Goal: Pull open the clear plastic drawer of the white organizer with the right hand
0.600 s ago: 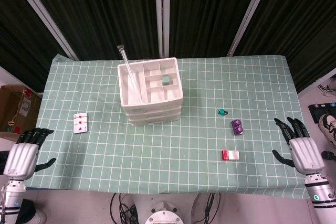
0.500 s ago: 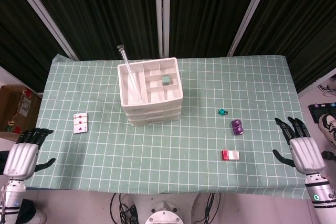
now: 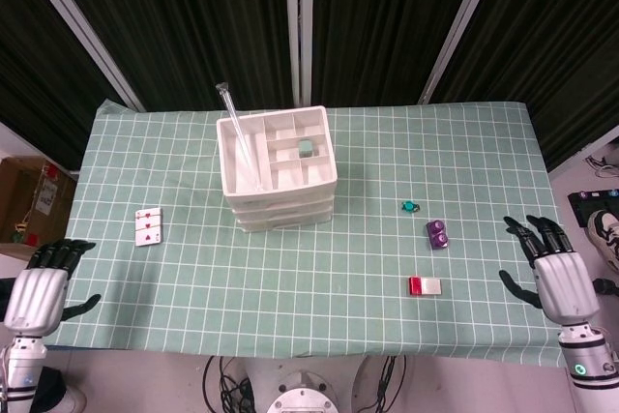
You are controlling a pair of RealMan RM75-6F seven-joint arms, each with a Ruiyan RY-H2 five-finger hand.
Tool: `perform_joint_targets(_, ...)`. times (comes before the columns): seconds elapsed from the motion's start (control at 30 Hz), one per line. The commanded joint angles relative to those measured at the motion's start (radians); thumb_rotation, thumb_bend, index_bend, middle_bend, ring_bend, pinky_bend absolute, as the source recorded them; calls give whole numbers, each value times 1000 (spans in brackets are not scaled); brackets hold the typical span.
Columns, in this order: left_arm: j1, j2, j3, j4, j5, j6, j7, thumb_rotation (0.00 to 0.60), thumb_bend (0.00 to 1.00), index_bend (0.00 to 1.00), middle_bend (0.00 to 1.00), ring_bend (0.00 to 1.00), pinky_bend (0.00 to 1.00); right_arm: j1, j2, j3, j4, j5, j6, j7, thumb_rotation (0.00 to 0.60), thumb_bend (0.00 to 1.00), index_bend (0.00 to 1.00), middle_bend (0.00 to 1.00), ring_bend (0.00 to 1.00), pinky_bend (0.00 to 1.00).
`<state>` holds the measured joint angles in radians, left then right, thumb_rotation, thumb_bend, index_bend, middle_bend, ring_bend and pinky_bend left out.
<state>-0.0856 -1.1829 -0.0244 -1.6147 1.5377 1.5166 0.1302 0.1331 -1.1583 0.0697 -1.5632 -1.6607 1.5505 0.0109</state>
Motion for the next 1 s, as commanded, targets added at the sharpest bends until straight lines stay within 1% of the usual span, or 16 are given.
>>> perform_joint_targets(0.03, 1, -4, 0, 4, 1, 1, -3, 600, 0, 241, 235, 181, 205, 70, -42, 27, -8, -111, 7, -106, 600, 179, 241, 417, 328, 346)
perform_joint_targets(0.07, 1, -5, -1, 6, 1, 2, -5, 600, 0, 241, 235, 181, 205, 92, -46, 32, -19, -130, -15, -147, 600, 179, 251, 435, 359, 380)
perform_joint_targets(0.17, 1, -11, -5, 15, 4, 11, -17, 600, 0, 241, 234, 181, 204, 168, -72, 58, -55, -167, -107, -301, 600, 179, 266, 529, 499, 535)
perform_joint_targets(0.23, 2, -15, -8, 23, 6, 16, -26, 600, 0, 241, 235, 181, 204, 219, -102, 77, -72, -172, -179, -398, 600, 179, 271, 605, 584, 629)
perform_joint_targets(0.27, 2, -16, -8, 27, 7, 17, -29, 600, 0, 241, 235, 181, 204, 240, -118, 84, -79, -166, -210, -426, 600, 179, 273, 644, 628, 672)
perform_joint_targets(0.3, 2, -18, -8, 31, 7, 18, -32, 600, 0, 241, 235, 181, 204, 259, -135, 91, -84, -154, -241, -444, 600, 179, 274, 668, 657, 701)
perform_joint_targets(0.37, 3, -22, -7, 41, 6, 18, -40, 600, 0, 241, 235, 181, 204, 300, -178, 102, -96, -114, -311, -462, 600, 194, 274, 737, 747, 790)
perform_joint_targets(0.43, 5, -27, -6, 52, 4, 17, -50, 600, 0, 241, 235, 181, 204, 336, -226, 109, -101, -66, -370, -444, 600, 231, 274, 801, 822, 864)
perform_joint_targets(0.5, 7, -31, -4, 61, 0, 15, -59, 600, 0, 241, 235, 181, 204, 361, -272, 110, -94, -23, -415, -419, 600, 281, 263, 839, 867, 910)
perform_joint_targets(0.57, 9, -34, -4, 71, -5, 14, -71, 600, 0, 241, 235, 181, 205, 390, -323, 112, -86, 43, -475, -363, 600, 321, 230, 861, 895, 942)
perform_joint_targets(0.6, 11, -36, -4, 76, -7, 14, -76, 600, 0, 241, 235, 181, 204, 402, -342, 114, -83, 75, -503, -329, 600, 340, 194, 870, 910, 956)
perform_joint_targets(0.67, 13, -36, -5, 85, -10, 15, -85, 600, 0, 241, 235, 181, 204, 430, -385, 126, -73, 140, -555, -238, 600, 367, 151, 879, 922, 969)
perform_joint_targets(0.73, 15, -33, -5, 92, -12, 17, -94, 600, 0, 241, 235, 181, 204, 455, -426, 142, -53, 195, -599, -125, 600, 420, 116, 885, 929, 975)
perform_joint_targets(0.8, 17, -30, -6, 95, -14, 18, -99, 600, 0, 241, 235, 181, 204, 476, -454, 156, -38, 234, -639, -12, 600, 457, 97, 885, 930, 976)
perform_joint_targets(0.9, 18, -28, -10, 99, -17, 22, -108, 600, 0, 241, 235, 181, 204, 515, -493, 185, -3, 277, -705, 197, 600, 483, 80, 885, 930, 977)
perform_joint_targets(1.0, 16, -27, -13, 102, -18, 20, -111, 600, 0, 241, 235, 181, 204, 539, -517, 207, 26, 294, -738, 339, 600, 509, 72, 885, 930, 977)
